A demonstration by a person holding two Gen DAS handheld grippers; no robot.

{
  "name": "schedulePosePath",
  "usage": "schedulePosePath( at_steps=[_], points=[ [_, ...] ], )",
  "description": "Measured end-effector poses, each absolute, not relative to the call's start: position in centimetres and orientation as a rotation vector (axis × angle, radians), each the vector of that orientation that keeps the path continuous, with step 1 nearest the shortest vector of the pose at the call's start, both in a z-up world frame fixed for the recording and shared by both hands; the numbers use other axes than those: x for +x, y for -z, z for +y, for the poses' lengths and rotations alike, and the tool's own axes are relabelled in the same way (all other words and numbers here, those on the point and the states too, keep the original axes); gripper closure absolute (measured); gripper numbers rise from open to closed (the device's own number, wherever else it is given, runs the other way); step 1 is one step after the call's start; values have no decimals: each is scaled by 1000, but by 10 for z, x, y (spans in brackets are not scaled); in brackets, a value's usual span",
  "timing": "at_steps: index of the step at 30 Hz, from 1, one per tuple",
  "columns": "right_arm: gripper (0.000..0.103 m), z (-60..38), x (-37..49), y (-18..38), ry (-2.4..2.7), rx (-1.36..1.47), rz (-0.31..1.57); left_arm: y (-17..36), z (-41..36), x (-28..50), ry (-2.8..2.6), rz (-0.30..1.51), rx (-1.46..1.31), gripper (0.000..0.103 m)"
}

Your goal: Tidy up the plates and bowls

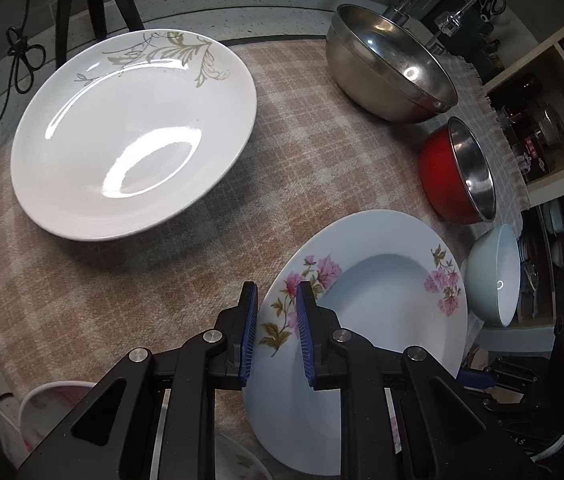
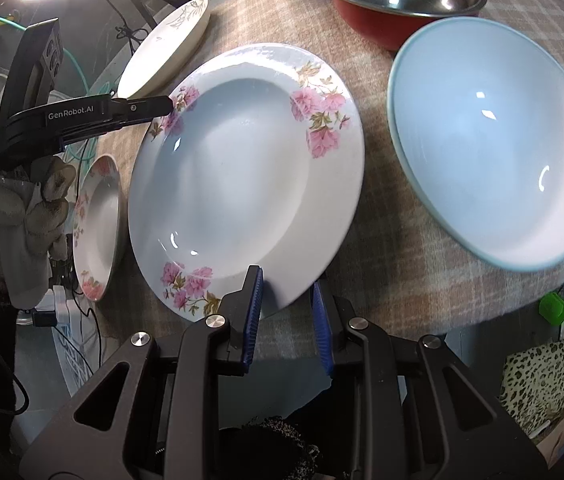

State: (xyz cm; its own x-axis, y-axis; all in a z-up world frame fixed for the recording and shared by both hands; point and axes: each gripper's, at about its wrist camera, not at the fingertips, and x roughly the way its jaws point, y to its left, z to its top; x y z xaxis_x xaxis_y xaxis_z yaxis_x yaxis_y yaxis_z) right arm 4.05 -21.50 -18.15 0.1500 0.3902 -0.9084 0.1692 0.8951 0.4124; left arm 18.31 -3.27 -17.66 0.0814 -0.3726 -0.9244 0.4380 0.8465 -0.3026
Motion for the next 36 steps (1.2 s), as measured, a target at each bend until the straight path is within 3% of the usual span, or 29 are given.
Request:
schedulePosePath(
  at_steps=[36],
  points=[
    [76,-210,24,173,-242,370,1477,168,-41,169,581,1335,103,85]
  ],
)
